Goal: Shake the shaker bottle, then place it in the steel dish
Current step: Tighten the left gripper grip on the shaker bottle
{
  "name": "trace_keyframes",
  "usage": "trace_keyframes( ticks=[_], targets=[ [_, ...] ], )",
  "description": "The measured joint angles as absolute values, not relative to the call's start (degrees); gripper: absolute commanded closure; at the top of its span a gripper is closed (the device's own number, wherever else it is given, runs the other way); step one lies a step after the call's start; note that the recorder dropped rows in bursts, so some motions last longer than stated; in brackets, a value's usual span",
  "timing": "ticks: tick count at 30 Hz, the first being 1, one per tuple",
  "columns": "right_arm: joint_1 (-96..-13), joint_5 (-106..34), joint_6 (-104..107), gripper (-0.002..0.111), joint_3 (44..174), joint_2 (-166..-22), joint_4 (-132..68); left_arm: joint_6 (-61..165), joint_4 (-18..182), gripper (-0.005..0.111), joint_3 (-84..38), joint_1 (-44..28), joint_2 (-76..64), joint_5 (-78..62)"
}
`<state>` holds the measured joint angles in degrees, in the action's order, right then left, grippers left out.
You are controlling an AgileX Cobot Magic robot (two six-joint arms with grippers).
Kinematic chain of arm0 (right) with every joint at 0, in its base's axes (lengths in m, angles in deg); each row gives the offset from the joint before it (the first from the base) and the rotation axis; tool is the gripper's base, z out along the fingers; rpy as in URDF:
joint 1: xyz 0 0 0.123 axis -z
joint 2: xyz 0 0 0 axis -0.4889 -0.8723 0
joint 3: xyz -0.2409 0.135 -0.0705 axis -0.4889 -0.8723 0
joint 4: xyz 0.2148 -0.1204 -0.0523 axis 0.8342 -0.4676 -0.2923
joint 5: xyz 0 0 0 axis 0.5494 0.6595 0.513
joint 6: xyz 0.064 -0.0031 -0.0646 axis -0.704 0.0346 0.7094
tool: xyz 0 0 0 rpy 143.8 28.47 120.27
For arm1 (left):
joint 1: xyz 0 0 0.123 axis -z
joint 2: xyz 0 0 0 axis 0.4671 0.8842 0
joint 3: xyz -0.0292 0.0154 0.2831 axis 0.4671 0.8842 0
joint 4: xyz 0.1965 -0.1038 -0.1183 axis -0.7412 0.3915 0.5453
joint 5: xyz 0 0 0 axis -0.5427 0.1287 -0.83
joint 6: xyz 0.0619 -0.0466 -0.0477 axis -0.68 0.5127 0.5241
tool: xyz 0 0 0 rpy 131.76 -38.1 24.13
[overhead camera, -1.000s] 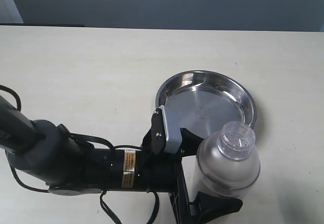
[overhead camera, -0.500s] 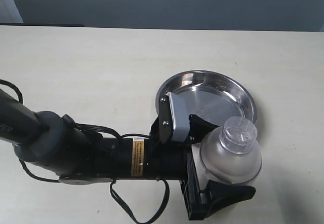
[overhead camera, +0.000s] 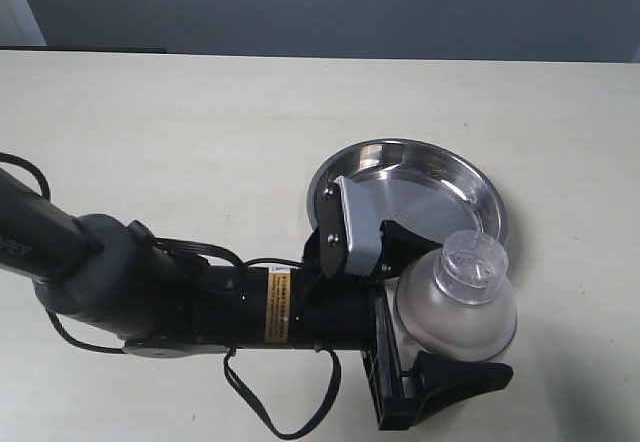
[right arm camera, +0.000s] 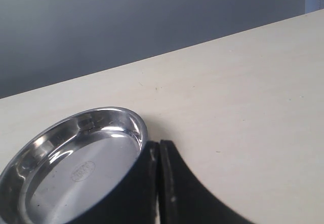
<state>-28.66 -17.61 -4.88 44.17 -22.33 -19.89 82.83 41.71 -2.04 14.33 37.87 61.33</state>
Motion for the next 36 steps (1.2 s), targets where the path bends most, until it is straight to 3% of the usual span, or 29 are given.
trace_keyframes(
  ticks=[16,18,20,22,25,36],
  targets=[
    [-28.7,-17.6,-4.9,0.109,44.2,-22.3,-19.9,82.8,42.6,0.012,-2.4,14.3,38.4,61.5],
    [-28.7,-17.6,-4.9,0.109,44.2,-22.3,-19.9,82.8,42.8,0.019,-2.4,14.3,38.4,61.6],
    [-28.7,-17.6,-4.9,0.109,44.2,-22.3,-19.9,82.8,42.8,0.033,-2.4,14.3,38.4,61.6],
    [-28.7,-17.6,-4.9,0.109,44.2,-22.3,-19.9,82.8,43.0,0.058,-2.4,14.3,38.4,61.6],
    [-28.7,-17.6,-4.9,0.109,44.2,-22.3,-19.9,82.8,43.0,0.108,-2.4,14.3,38.4,61.6],
    [-28.7,-17.6,-4.9,0.109,44.2,-22.3,-19.9,81.5,42.6,0.106,-2.4,14.3,38.1,61.2]
  ],
)
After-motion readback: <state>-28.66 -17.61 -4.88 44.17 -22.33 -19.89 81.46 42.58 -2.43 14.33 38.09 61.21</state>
